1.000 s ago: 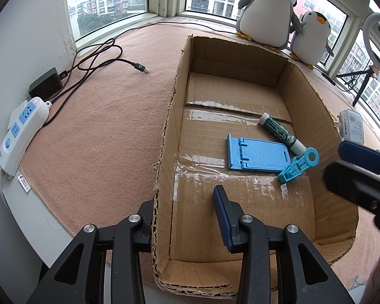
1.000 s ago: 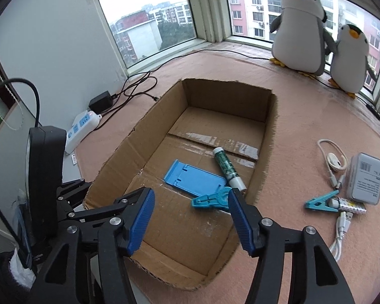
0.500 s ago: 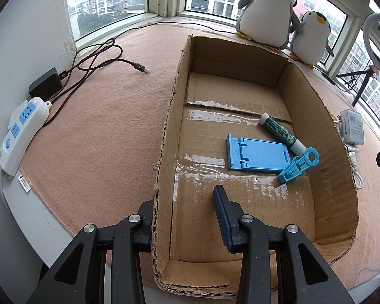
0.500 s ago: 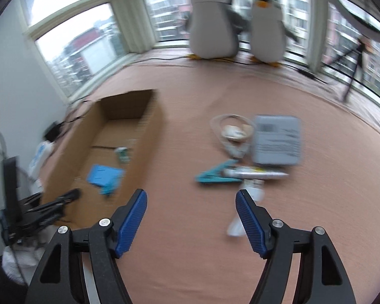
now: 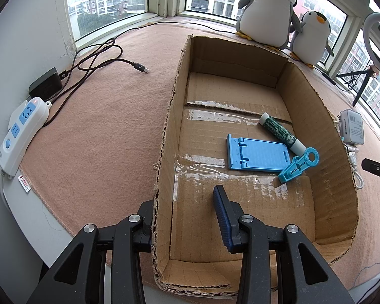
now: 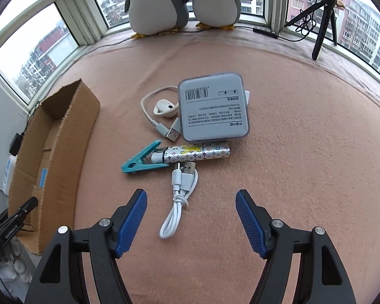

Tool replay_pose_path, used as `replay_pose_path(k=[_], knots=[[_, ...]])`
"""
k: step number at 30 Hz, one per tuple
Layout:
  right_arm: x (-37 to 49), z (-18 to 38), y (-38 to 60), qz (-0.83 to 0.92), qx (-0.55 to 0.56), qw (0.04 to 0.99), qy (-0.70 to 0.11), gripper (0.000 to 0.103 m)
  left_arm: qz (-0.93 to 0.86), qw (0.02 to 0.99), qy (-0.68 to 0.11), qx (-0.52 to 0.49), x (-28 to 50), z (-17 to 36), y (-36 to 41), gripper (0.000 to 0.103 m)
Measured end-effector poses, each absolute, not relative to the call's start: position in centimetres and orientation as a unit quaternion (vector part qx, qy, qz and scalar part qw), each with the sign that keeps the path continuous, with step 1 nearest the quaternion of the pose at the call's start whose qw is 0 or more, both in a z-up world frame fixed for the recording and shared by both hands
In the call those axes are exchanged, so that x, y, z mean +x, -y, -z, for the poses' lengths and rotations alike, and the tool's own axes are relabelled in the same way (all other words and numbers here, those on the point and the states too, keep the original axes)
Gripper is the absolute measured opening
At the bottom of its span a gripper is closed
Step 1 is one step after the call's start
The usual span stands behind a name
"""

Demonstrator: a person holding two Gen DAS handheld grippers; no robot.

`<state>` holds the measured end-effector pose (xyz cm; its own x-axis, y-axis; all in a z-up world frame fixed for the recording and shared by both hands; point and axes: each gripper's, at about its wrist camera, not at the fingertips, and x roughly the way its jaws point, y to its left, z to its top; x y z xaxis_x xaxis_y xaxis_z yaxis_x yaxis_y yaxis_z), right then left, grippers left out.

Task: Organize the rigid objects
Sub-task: 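Move the right gripper back to the white cable and close on it, then lift the white cable, carry it into the box and open the right gripper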

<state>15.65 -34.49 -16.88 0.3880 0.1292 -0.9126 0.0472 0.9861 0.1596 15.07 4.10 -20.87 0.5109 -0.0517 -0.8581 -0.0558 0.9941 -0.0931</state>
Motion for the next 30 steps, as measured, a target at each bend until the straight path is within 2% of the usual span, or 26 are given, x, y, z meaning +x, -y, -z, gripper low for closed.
replay_pose_path(k=[7,10,17,20,23,30], knots=[[16.4,17.6,33.4,-0.027,0.051,0.821,-0.567,0.062,-0.001,0.868,-0.494,-0.054,15.1,20.9,-4.1,0.04],[16.6,18.0,32.8,-0.026,0.038,0.818,-0.574,0.056,-0.001,0.867,-0.495,-0.054,15.1,20.9,-4.1,0.04],[16.9,18.9,32.0,-0.025,0.018,0.809,-0.587,0.036,-0.001,0.867,-0.495,-0.055,15.1,20.9,-4.1,0.04],[16.9,18.9,31.7,-0.023,0.007,0.81,-0.587,0.032,-0.001,0.867,-0.495,-0.055,15.1,20.9,-4.0,0.04],[16.9,18.8,31.8,-0.022,0.004,0.81,-0.586,0.02,-0.001,0.867,-0.495,-0.055,15.1,20.9,-4.0,0.04],[16.6,18.8,32.1,-0.028,0.013,0.81,-0.586,0.017,-0.001,0.867,-0.495,-0.055,15.1,20.9,-4.0,0.04]])
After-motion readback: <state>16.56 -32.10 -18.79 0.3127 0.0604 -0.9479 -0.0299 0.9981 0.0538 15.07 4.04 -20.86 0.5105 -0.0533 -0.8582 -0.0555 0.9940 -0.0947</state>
